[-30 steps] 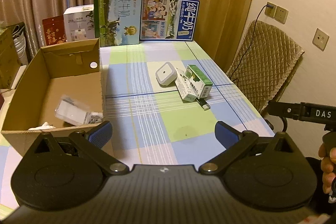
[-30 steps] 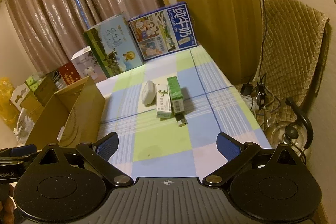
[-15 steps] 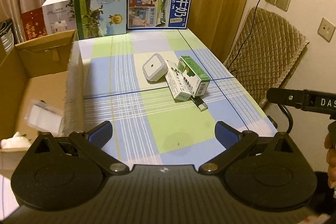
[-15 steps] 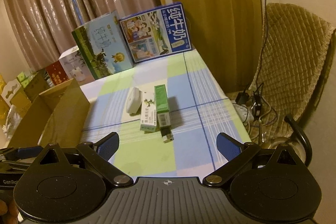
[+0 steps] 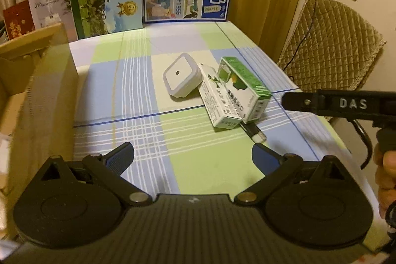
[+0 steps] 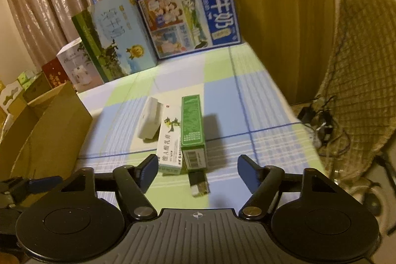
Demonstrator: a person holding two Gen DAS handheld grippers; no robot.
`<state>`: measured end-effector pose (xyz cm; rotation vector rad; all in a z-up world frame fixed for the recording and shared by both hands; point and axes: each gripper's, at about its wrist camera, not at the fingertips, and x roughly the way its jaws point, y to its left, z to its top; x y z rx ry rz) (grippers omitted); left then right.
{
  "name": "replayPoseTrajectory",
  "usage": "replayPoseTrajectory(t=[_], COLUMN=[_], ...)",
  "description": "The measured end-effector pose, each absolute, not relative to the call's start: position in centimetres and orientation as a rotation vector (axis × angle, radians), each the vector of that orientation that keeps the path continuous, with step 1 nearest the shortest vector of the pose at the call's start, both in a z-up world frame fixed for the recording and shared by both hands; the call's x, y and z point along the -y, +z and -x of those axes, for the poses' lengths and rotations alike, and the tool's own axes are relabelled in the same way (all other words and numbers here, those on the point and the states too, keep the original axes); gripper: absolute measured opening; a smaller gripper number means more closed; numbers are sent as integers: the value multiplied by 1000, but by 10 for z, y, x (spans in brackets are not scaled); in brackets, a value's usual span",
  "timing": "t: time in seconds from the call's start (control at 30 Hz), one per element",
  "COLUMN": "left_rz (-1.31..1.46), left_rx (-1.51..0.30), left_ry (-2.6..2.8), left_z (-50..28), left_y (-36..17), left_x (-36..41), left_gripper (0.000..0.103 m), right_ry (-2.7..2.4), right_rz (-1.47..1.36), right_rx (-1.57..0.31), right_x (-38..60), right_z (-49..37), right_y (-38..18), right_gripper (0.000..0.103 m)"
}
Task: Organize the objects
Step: 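Grasp the green-and-white medicine box with the right tool while the left tool grasps the white tube box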
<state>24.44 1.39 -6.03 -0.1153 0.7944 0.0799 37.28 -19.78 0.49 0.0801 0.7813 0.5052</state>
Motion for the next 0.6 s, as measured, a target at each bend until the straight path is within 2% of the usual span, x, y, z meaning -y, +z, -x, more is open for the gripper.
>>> replayPoseTrajectory(t=[0.1, 0.23, 0.3, 0.33, 0.37, 0.6], left_rz=[123, 129, 132, 138, 144, 162], left_rx=[-802, -804, -804, -805, -807, -802], left_ry=[78, 72, 71, 70, 70, 56], left_z=[-256, -266, -270, -272, -274, -283], left_y=[-71, -82, -86, -88, -90, -96], left_x=[-17, -21, -22, -23, -25, -24], left_gripper=[99, 99, 99, 99, 99, 99], right_ry=[520, 519, 515, 506, 494, 419], right_rz=[-65, -56, -80, -100, -124, -323], right_rx=[-791, -829, -854, -863, -873, -932], right_x=[185, 173, 173, 175, 179, 218], right_z=[-389, -409, -417, -420, -423, -433], right_y=[-6, -23, -31, -32, -34, -43], right_gripper=[65, 56, 42, 30, 28, 28])
